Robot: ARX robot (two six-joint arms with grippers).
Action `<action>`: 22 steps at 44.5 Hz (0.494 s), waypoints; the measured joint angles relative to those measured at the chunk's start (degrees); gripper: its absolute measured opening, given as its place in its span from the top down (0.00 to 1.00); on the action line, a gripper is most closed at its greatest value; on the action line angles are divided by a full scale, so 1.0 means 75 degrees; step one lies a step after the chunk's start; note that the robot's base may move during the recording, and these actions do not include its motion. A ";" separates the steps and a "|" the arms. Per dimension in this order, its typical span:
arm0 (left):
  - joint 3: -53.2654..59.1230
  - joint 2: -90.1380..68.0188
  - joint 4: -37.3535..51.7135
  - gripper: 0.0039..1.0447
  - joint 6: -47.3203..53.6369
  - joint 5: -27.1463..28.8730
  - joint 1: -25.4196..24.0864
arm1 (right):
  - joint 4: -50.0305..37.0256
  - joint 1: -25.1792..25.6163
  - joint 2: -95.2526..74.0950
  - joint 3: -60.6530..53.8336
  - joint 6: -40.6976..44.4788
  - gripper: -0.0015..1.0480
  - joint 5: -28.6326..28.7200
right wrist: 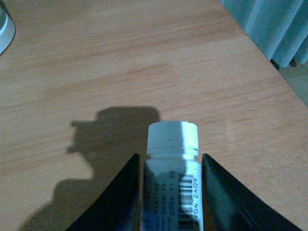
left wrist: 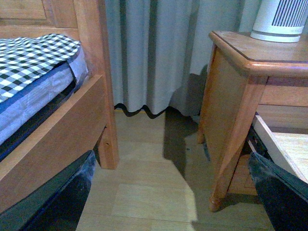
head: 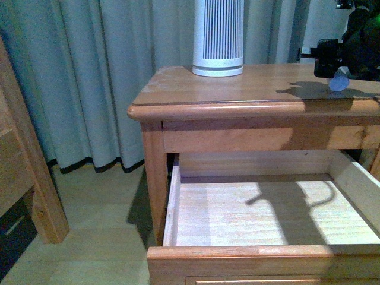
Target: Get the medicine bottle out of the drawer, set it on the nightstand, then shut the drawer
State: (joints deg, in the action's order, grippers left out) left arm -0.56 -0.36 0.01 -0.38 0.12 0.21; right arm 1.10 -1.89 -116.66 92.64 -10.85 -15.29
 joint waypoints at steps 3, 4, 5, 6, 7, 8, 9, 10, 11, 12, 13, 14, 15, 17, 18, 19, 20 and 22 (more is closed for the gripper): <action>0.0000 0.0000 0.0000 0.06 0.0000 0.0000 0.0000 | -0.0003 -0.0017 0.0000 0.0000 0.0006 0.47 0.0003; 0.0000 0.0000 0.0000 0.06 0.0000 0.0000 0.0000 | -0.0015 -0.0017 0.0000 0.0000 0.0006 0.44 0.0006; 0.0000 0.0000 0.0000 0.06 0.0000 0.0000 0.0000 | -0.0044 -0.0017 0.0006 0.0000 0.0009 0.39 0.0003; 0.0000 0.0000 0.0000 0.06 0.0000 0.0003 0.0000 | -0.0087 -0.0017 0.0044 0.0000 0.0015 0.34 0.0000; 0.0000 0.0000 0.0000 0.06 0.0000 0.0000 0.0000 | -0.0108 -0.0017 0.0070 0.0000 0.0015 0.31 0.0003; 0.0000 0.0000 0.0000 0.06 0.0000 0.0000 0.0000 | -0.0143 -0.0017 0.0131 -0.0009 0.0017 0.26 0.0000; 0.0000 0.0000 0.0000 0.06 0.0000 0.0000 0.0000 | -0.0198 -0.0017 0.0198 -0.0035 0.0032 0.23 -0.0017; 0.0000 0.0000 0.0000 0.06 0.0000 0.0000 0.0000 | -0.0289 -0.0017 0.0286 -0.0085 0.0061 0.20 -0.0035; 0.0000 0.0000 0.0000 0.06 0.0000 0.0000 0.0000 | -0.0335 -0.0020 0.0329 -0.0111 0.0090 0.18 -0.0041; 0.0000 0.0000 0.0000 0.06 0.0003 0.0000 0.0000 | -0.0443 -0.0029 0.0463 -0.0195 0.0128 0.15 -0.0050; 0.0000 0.0000 0.0000 0.06 0.0000 0.0003 0.0000 | -0.0554 -0.0035 0.0606 -0.0291 0.0184 0.12 -0.0052; 0.0000 0.0000 0.0000 0.06 0.0000 0.0000 0.0000 | -0.0673 -0.0047 0.0790 -0.0425 0.0233 0.09 -0.0050; 0.0000 0.0000 0.0000 0.06 0.0000 0.0000 0.0000 | -0.0737 -0.0055 0.0886 -0.0495 0.0259 0.07 -0.0050; 0.0000 0.0000 0.0000 0.06 0.0003 0.0000 0.0000 | -0.1040 -0.0090 0.1343 -0.0860 0.0402 0.05 -0.0029; 0.0000 0.0000 0.0000 0.06 0.0000 0.0000 0.0000 | -0.1195 -0.0117 0.1603 -0.1072 0.0449 0.06 -0.0017; 0.0000 0.0000 0.0000 0.06 0.0003 0.0000 0.0000 | -0.1335 -0.0143 0.1883 -0.1306 0.0466 0.07 -0.0006; 0.0000 0.0000 0.0000 0.06 0.0000 -0.0003 0.0000 | -0.1483 -0.0189 0.2320 -0.1679 0.0478 0.07 0.0067; 0.0000 0.0000 0.0000 0.06 0.0000 0.0000 0.0000 | -0.1638 -0.0265 0.2943 -0.2235 0.0481 0.07 0.0184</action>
State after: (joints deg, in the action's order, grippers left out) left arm -0.56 -0.36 0.01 -0.38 0.12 0.21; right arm -11.18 -3.88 -94.59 75.88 -7.25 -13.91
